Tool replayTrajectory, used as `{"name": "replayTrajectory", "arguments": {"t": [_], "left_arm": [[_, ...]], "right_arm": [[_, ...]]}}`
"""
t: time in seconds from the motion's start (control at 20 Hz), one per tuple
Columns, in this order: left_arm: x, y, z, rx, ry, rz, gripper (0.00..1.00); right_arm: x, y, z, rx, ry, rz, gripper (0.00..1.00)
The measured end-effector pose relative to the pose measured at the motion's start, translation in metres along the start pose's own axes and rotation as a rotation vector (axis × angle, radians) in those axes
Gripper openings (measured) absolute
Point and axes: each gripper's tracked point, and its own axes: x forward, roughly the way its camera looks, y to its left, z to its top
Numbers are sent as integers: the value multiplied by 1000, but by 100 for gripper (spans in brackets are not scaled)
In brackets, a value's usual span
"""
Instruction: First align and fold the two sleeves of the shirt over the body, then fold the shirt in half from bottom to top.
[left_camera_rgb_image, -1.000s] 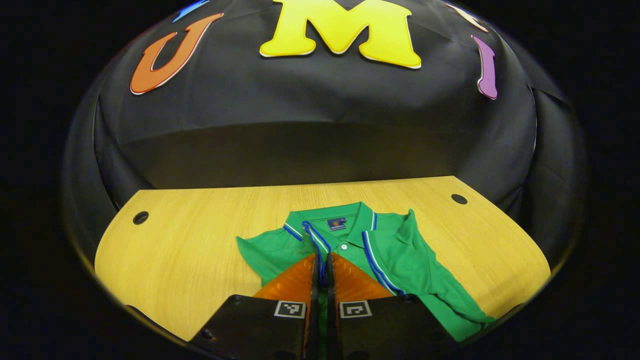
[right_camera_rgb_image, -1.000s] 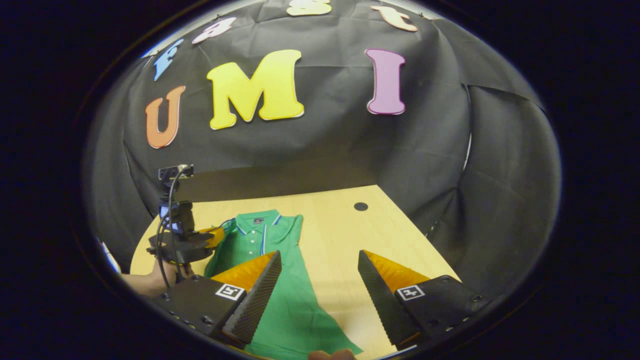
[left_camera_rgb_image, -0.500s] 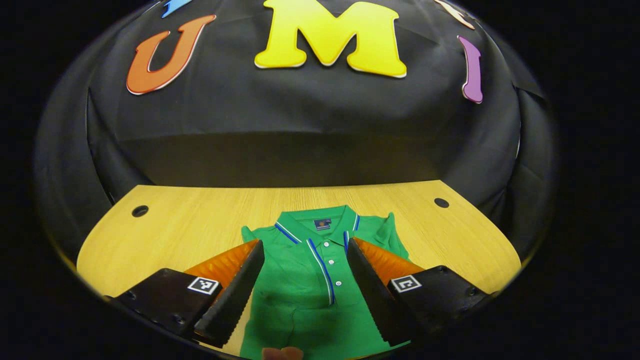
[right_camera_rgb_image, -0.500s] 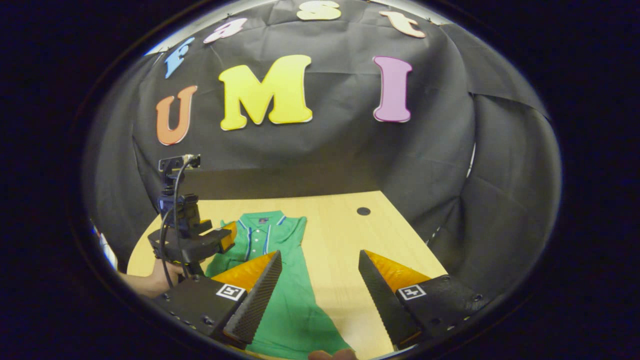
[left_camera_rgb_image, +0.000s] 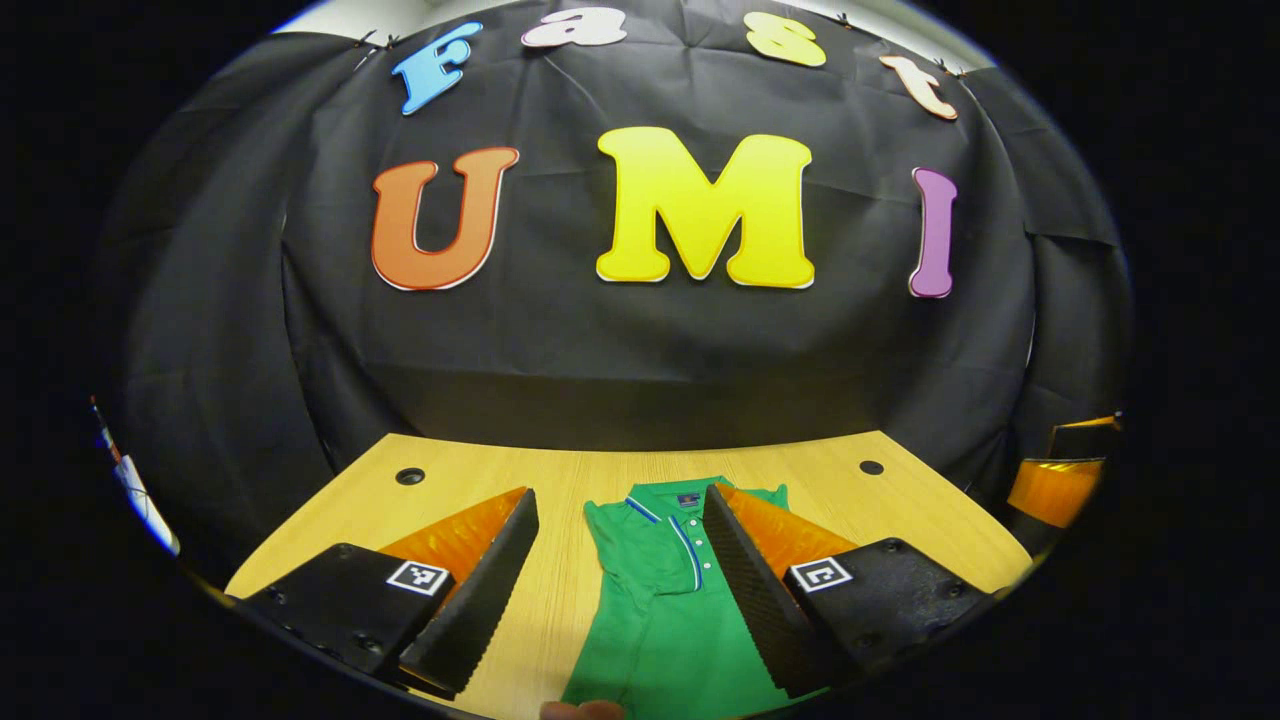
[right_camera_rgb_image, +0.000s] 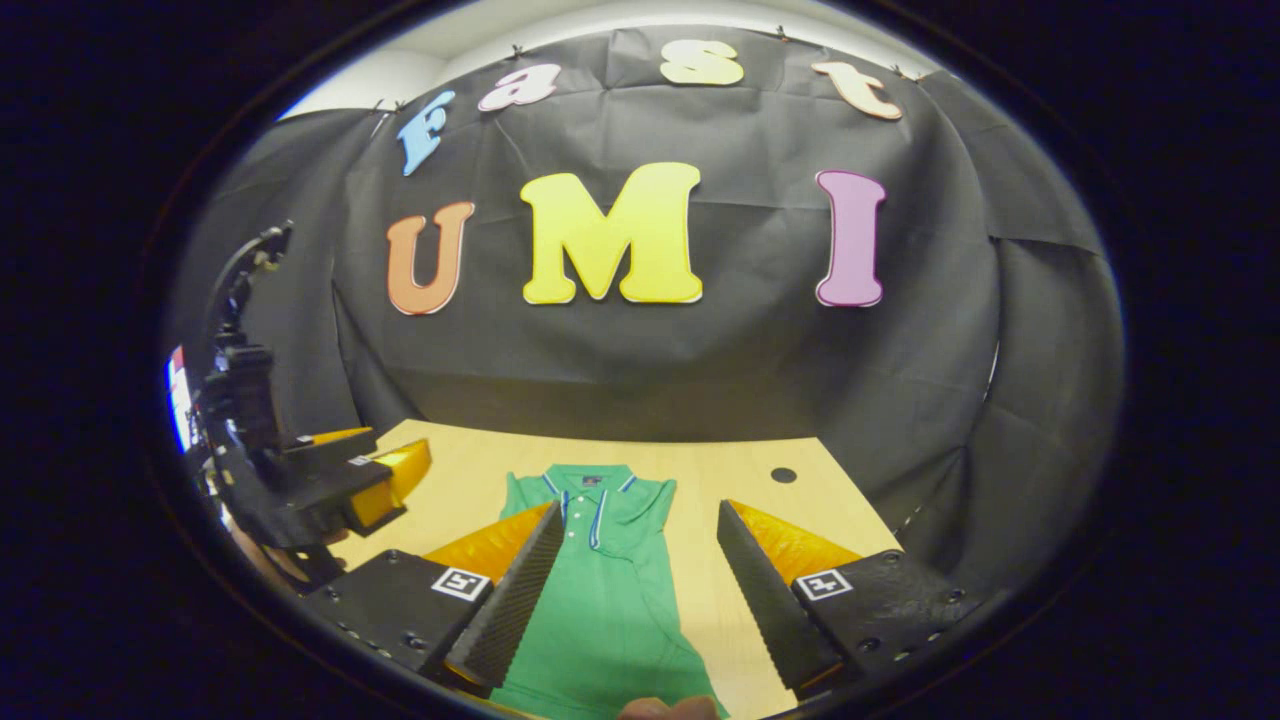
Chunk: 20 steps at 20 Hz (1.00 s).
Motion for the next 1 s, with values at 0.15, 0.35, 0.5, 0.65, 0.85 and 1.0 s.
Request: {"name": "replayTrajectory", "arguments": {"t": [0.15, 0.35, 0.5, 0.65, 0.85, 1.0], "left_arm": [[-36, 10, -10, 8, 25, 13, 100], [-70, 22, -39, 27, 68, 63, 100], [-97, 15, -87, 43, 172, 24, 100], [-128, 19, -142, 87, 303, 2, 100], [-158, 18, -228, 82, 509, -46, 100], [-177, 27, -268, 49, 646, -27, 100]], "right_arm": [[-14, -2, -8, -41, -5, 30, 96], [-29, -15, -46, -109, 26, 70, 97], [-43, -31, -95, -120, 113, 82, 95], [-54, -61, -147, -130, 231, 47, 97], [-61, -83, -211, -102, 392, 32, 96], [-66, -88, -253, -82, 500, 39, 96]]}}
